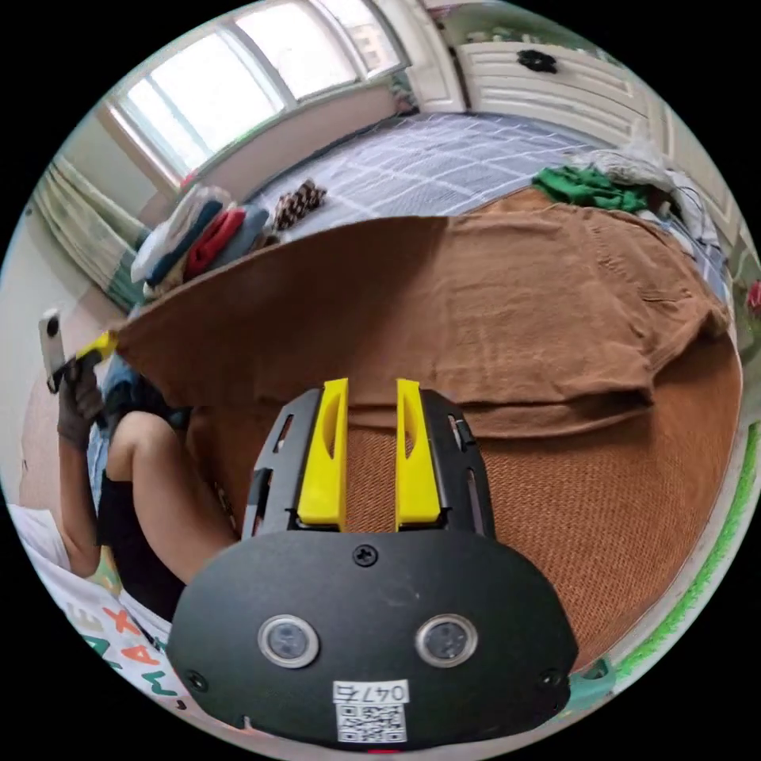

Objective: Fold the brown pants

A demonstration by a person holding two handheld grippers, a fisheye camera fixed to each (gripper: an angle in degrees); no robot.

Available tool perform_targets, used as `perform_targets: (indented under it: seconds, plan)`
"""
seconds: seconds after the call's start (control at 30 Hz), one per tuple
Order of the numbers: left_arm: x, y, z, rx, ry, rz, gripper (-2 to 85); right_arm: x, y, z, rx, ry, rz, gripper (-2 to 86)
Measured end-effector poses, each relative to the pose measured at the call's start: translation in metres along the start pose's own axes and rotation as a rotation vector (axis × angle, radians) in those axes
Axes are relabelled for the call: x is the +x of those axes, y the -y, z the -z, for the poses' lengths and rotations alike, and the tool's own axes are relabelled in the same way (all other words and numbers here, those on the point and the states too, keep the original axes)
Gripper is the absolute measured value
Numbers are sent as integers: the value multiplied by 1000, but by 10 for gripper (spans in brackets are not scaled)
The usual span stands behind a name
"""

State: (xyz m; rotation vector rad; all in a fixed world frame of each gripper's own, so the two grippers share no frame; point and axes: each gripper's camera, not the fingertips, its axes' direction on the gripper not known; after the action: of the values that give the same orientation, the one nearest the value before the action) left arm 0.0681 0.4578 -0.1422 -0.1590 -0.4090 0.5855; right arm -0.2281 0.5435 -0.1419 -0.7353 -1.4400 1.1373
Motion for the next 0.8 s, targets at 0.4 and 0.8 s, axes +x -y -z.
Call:
perform_targets:
  seconds: [0.4, 0.8]
  plan:
    - [77, -64, -38, -255, -401, -358, -10, 210, 37, 101, 287, -49, -484, 177]
    - [41, -82, -40, -238, -452, -268, -10, 280, 177, 37, 21, -194, -419, 160]
